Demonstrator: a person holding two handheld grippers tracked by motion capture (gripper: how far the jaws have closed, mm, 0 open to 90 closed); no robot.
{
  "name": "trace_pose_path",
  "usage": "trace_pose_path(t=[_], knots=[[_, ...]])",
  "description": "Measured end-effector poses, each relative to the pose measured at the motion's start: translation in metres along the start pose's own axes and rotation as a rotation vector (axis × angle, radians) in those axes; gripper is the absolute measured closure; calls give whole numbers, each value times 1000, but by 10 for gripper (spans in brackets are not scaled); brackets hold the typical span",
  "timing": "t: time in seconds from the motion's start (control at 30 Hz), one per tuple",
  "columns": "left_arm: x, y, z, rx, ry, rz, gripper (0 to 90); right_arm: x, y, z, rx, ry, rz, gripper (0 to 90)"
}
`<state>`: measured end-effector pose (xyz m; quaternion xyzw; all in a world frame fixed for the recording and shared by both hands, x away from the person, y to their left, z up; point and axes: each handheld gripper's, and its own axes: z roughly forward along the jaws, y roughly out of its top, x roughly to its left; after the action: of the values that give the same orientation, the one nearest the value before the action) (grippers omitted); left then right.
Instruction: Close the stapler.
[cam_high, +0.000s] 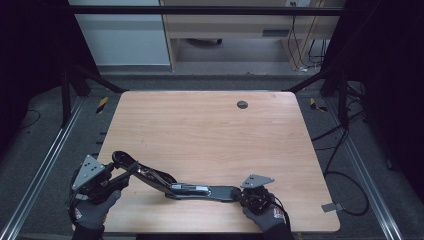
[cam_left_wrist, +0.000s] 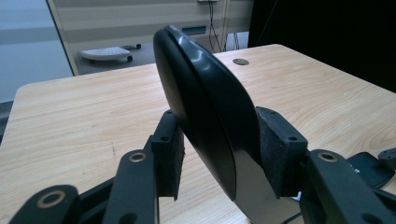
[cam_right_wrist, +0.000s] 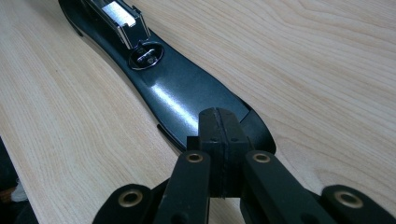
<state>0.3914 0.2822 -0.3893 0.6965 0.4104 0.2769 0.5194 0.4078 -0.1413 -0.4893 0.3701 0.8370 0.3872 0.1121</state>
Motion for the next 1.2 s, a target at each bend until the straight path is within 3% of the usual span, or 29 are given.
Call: trace_pose_path(t=[1.2], knots=[[-21,13,8,-25,-38,31,571,0,0,1,-8,3,2,900]])
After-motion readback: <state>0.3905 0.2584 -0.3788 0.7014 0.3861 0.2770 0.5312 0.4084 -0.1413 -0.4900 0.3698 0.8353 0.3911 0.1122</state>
